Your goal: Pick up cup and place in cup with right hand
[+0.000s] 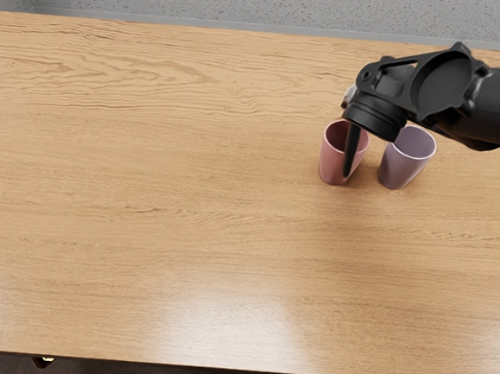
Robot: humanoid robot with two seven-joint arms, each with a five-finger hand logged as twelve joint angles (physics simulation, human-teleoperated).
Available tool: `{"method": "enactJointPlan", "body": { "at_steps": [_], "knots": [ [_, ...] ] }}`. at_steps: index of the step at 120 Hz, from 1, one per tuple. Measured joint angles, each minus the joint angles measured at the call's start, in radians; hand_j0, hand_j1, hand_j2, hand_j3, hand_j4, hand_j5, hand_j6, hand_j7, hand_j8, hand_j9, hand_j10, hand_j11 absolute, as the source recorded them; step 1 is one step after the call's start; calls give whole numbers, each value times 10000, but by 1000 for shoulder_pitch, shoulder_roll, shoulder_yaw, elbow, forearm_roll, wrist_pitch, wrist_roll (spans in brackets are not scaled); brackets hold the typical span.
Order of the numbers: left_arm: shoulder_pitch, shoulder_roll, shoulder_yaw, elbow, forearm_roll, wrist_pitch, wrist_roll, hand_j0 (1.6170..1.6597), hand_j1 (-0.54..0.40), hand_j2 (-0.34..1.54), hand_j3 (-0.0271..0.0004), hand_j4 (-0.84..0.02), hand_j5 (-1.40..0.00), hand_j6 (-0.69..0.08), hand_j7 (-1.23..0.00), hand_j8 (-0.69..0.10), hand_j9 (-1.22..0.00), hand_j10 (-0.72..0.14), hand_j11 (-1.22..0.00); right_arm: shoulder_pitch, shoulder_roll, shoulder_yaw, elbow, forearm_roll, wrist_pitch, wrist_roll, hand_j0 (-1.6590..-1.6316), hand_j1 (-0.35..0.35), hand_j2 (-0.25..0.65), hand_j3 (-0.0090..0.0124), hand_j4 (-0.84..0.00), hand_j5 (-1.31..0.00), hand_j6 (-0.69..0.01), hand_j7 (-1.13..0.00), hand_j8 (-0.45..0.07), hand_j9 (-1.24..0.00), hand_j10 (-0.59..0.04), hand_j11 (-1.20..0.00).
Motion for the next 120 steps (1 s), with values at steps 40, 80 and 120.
{"method": "enactJointPlan", "body": {
  "at_steps": [40,80,120],
  "knots": [
    [0,0,0,0,0,0,0,16581,3490,0,0,0,0,0,0,0,0,1,0,-37,7,10,-44,-22,3,0,-16581,-2123,-220,0,-1163,-1491,-1174,-1488,-1166,-1490,-1158,-1490],
    [0,0,0,0,0,0,0,16581,3490,0,0,0,0,0,0,0,0,1,0,-43,37,9,-46,-50,-27,0,-16581,-1695,-291,0,-1521,-1956,-1532,-1953,-1524,-1955,-1516,-1954],
    [1,0,0,0,0,0,0,16581,3490,-1,0,2,0,2,0,2,0,2,0,-47,44,8,-40,-53,-37,0,-16581,-924,-418,0,-2164,-2791,-2174,-2788,-2167,-2790,-2159,-2790]
  ]
}}
